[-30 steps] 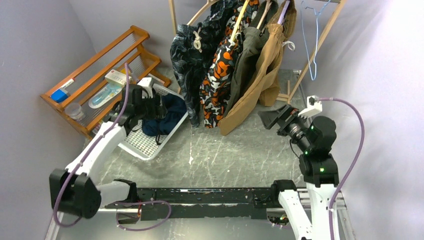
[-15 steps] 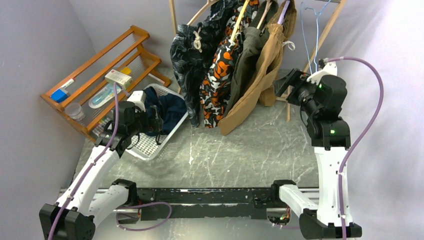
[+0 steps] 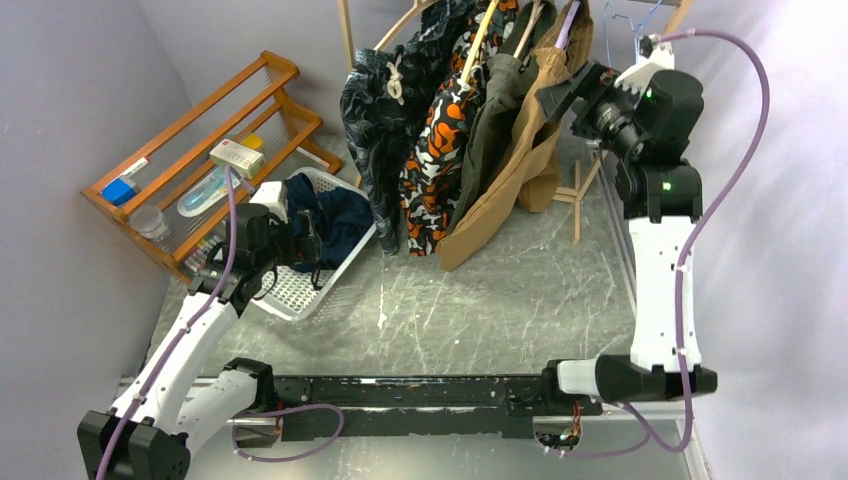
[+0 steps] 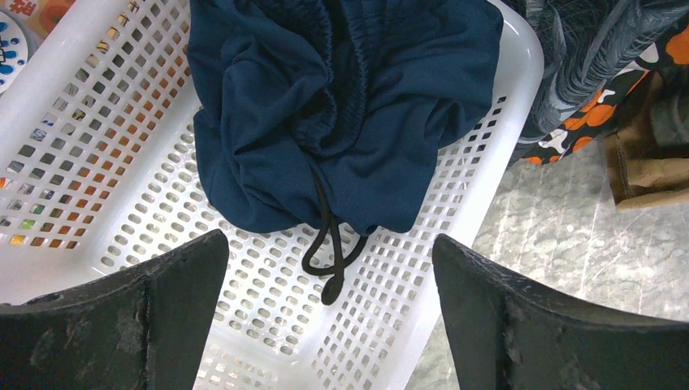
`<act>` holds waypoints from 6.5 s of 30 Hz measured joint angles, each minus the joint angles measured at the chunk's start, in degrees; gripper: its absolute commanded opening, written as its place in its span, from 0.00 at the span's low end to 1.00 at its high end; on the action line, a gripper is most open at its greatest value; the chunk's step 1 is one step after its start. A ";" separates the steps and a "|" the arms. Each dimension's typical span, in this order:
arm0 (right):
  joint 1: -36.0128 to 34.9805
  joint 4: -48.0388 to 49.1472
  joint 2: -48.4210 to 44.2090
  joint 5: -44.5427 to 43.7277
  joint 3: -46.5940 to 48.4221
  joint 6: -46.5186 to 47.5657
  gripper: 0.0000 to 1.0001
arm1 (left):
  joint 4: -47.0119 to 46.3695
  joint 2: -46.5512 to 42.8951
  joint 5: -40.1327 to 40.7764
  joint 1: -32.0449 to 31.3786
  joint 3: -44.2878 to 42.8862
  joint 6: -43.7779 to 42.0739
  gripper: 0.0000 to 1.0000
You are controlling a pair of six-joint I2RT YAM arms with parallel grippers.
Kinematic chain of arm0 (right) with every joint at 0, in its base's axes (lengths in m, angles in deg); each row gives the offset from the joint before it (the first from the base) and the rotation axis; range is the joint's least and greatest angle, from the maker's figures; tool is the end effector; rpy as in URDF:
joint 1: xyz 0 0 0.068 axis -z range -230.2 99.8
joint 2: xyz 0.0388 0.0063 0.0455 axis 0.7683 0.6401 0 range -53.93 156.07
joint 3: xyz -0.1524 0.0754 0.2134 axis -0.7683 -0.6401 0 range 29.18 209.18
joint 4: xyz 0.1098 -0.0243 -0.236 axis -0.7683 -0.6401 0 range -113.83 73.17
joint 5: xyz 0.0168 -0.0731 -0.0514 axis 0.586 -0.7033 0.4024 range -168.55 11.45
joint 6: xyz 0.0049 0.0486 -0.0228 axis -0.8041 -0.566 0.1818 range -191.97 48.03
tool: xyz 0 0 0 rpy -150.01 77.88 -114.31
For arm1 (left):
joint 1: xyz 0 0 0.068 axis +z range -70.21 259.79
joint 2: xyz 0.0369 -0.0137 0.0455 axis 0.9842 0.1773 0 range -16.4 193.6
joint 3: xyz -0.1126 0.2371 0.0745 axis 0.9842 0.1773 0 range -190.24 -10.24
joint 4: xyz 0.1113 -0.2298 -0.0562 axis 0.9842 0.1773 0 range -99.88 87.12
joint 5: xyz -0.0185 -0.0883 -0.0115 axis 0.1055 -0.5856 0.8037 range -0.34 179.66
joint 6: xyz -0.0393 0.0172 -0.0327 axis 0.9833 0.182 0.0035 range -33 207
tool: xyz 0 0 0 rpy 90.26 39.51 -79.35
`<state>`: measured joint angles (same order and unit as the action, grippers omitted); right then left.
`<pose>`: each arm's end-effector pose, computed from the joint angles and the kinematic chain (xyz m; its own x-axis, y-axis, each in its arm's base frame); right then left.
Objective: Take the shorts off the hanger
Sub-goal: Pick up the hanger from the clothes rod, then remove the shorts from the hanger.
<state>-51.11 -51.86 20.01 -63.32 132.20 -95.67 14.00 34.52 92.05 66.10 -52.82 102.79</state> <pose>0.2394 0.0130 0.5276 -0.2060 0.3846 -0.8998 -0.2115 0.8803 0.4246 0.1922 -0.0452 0.2838 -0.5534 -0.1450 -0.8202 0.0536 0.9765 -0.2088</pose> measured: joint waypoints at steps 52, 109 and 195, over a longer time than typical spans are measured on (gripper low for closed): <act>-6.67 -4.76 19.87 -26.32 19.58 12.13 0.04 | 0.42 3.17 0.04 0.00 0.00 -0.57 0.99; -6.60 4.28 -2.82 -24.02 -10.56 17.29 0.00 | 0.39 1.64 0.55 0.00 0.00 -0.55 0.99; -25.40 -5.25 -27.89 30.84 -53.51 13.68 0.00 | -7.23 16.41 -20.61 -22.82 -4.44 24.87 0.72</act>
<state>-76.50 -57.10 -7.88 -32.48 78.69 -81.99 6.77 50.93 71.44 43.28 -57.26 127.66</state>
